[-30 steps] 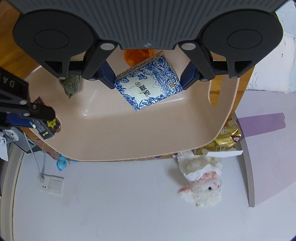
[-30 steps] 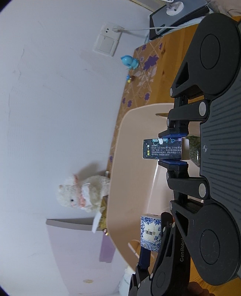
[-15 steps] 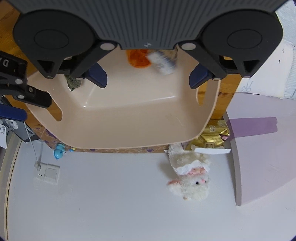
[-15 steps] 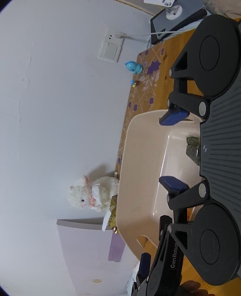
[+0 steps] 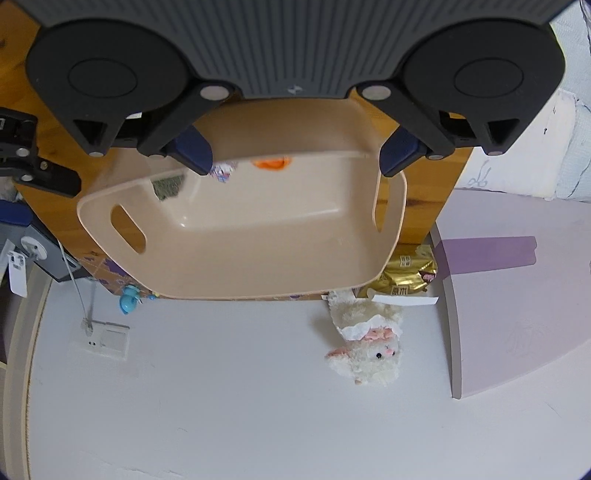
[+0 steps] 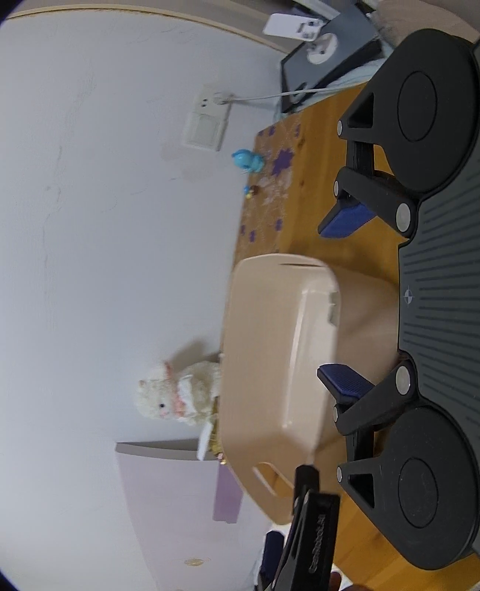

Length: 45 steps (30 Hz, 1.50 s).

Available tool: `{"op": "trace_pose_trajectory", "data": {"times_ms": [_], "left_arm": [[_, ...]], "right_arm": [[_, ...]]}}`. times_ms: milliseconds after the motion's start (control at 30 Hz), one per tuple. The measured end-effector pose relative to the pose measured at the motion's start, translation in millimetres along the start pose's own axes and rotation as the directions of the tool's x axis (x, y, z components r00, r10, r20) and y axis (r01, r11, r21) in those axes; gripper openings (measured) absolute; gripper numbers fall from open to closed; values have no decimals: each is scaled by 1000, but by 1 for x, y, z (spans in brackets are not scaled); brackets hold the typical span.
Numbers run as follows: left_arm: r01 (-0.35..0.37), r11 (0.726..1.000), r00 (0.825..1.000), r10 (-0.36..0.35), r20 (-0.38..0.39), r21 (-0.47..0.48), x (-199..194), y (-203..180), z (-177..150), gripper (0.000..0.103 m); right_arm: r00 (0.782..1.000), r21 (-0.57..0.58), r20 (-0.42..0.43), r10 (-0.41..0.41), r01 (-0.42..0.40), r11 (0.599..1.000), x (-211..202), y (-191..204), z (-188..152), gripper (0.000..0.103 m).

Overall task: Organize objects
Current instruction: 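Grasp the green plaid scrunchie with the left tool while the right tool grasps the white box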

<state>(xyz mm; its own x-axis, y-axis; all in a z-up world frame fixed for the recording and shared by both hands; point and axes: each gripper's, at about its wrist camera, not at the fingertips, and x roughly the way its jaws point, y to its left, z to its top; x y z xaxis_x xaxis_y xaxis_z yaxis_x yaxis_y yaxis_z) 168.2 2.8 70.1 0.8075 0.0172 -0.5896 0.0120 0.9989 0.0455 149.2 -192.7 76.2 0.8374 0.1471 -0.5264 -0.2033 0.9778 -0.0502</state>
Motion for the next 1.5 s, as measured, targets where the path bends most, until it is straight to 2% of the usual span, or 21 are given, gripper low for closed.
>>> {"op": "trace_pose_trajectory", "data": {"times_ms": [400,700,867,1167,1267,1300,1333,1400,1500], "left_arm": [[55,998,994,-53,-99,15,1,-16,-51,98],[106,994,973,-101,-207,12,27,-26,-77,97],[114,993,967,-106,-232,24,43,-29,-82,90],[136,990,961,-121,-248,44,64,-30,-79,68],[153,986,962,-135,-237,59,65,-30,-77,55],[158,986,962,-140,-235,60,65,-31,-77,47],[166,984,961,-148,-234,61,64,-31,-76,39],[171,983,961,-151,-233,67,64,-32,-76,37],[185,980,959,-163,-232,78,62,-34,-77,27]], "right_arm": [[992,-35,-129,0,-4,999,3,2,-54,80],[980,-42,-197,17,-25,999,27,6,-80,86],[974,-25,-227,24,-30,999,47,7,-87,86],[969,-5,-244,43,-46,999,76,12,-89,84],[969,5,-241,60,-61,998,78,13,-87,80],[968,2,-241,66,-67,998,77,13,-87,80],[968,-1,-240,73,-75,997,76,14,-87,75],[968,-7,-236,81,-85,996,74,15,-87,67],[970,-12,-230,82,-87,996,71,16,-87,48]]}}
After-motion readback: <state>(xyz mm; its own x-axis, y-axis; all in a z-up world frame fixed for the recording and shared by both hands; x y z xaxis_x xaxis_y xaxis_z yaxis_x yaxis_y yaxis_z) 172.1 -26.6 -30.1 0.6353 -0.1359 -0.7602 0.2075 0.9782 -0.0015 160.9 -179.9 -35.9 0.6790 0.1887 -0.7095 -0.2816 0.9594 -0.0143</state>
